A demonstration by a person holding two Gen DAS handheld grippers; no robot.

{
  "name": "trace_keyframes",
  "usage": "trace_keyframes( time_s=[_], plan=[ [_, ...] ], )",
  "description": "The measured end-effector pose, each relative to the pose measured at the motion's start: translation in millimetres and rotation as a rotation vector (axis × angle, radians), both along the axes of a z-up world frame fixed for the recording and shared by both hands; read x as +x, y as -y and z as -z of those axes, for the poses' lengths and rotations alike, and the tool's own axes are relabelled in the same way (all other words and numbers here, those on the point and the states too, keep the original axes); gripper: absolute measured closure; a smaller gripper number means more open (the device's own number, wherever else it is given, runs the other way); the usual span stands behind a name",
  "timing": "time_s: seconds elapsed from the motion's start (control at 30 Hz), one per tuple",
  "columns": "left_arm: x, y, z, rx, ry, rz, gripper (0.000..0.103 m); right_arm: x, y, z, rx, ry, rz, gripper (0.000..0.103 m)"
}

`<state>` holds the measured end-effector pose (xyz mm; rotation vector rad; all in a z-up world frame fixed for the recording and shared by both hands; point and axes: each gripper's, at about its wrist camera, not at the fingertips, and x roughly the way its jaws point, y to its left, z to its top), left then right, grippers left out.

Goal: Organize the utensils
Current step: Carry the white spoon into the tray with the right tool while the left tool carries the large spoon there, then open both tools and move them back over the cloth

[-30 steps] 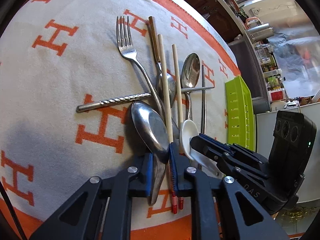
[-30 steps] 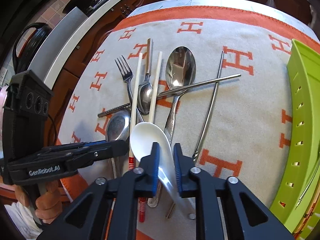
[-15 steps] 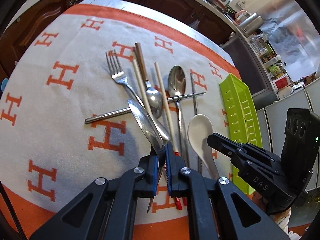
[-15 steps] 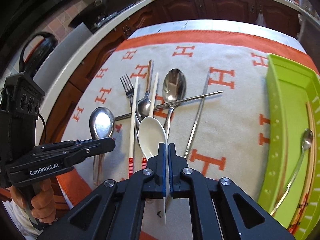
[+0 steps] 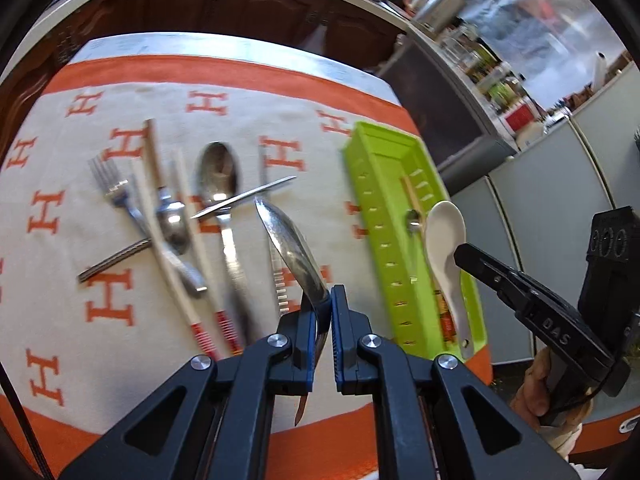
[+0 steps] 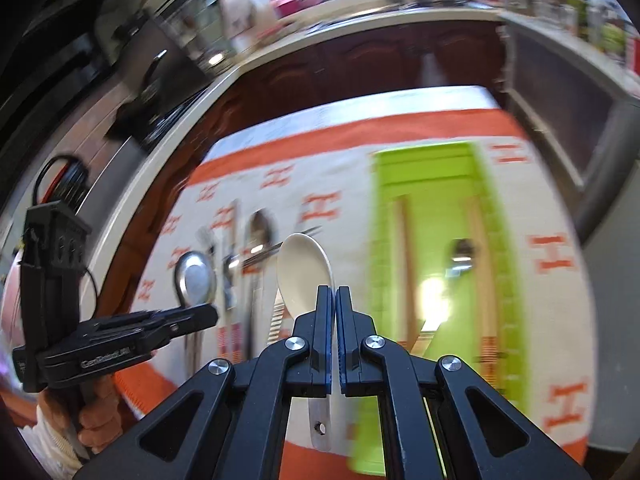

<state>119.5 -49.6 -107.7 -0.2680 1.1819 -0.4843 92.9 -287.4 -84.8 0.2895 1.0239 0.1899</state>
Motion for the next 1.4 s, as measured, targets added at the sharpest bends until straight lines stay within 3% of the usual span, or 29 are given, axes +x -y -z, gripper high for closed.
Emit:
trace_keyframes(
  time_s=[0.13,0.27,0.53,0.67,0.97,1.1,1.4],
  plan=[
    [6.2,45.3,-8.2,0.004,0.009,0.071,0.098,-8.6,45.3,3.7,-0.086,-0.017,0.141,0.101],
    [13.1,85.7,-10.5,0.025,0.008,0.115,0.098,-9.0,76.3,24.2,-0.105,-0.077,0.213,0.101],
    [36.2,143.6,6.7,0.084,-0.044,0.156,0.098,-0.9,88.5,54.2,-0.077,-0.142,0.205,0.100],
    [46.4,159.7,19.6,0.114,-0.071,0.155,0.098,3.5,94.8,55.9,-0.022,-0.126,0.244,0.099],
    [75.6,171.4,37.7,0.174,-0.087,0.114,0.098,2.2,120.5,33.2,-0.018,-0.028,0.345,0.097],
    [81.6,170.0,41.0,0.191,-0.100,0.099,0.090,2.9,127.2,35.9,-0.020,-0.035,0.366,0.097],
    [50.6,143.6,9.9,0.207,-0.050,0.098,0.077,0.6,127.6,40.9,-0.023,-0.052,0.374,0.097]
  ],
)
